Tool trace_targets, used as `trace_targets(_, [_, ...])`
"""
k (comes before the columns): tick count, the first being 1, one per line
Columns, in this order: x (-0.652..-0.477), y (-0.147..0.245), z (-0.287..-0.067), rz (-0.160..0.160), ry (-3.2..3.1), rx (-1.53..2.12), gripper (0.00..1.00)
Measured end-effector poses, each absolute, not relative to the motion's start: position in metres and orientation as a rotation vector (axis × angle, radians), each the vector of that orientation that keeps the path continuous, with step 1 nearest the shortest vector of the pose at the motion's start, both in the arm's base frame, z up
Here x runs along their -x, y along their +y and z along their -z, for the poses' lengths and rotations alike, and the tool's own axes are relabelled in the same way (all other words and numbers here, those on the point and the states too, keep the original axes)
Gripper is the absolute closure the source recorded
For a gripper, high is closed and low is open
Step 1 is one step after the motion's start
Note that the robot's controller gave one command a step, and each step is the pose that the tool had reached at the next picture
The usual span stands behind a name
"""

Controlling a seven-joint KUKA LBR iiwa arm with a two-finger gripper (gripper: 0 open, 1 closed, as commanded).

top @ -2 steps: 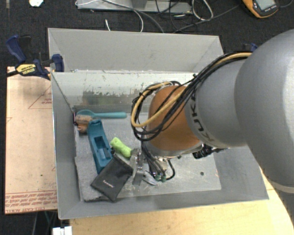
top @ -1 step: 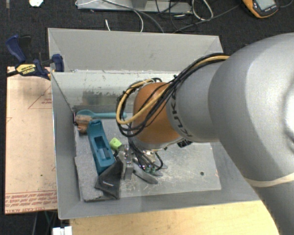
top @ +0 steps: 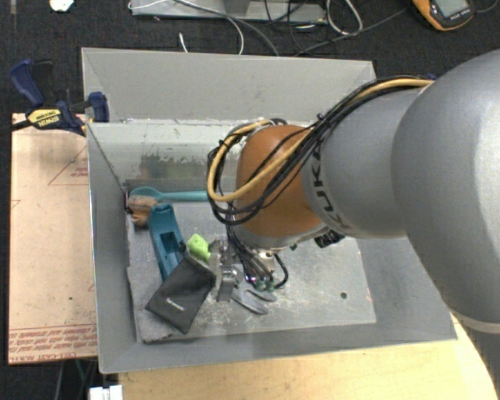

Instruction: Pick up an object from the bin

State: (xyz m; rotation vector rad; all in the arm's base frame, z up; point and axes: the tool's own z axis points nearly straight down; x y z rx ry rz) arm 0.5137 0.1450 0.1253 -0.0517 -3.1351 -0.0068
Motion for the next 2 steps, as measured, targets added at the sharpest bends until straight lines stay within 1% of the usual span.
trace_targets(1, [-0.524, 0.16, -0.128, 0.013, -3.15, 0.045, 1.0])
trace_targets(2, [-0.556, 0.15, -0.071, 0.011, -3.146, 0.046, 1.0])
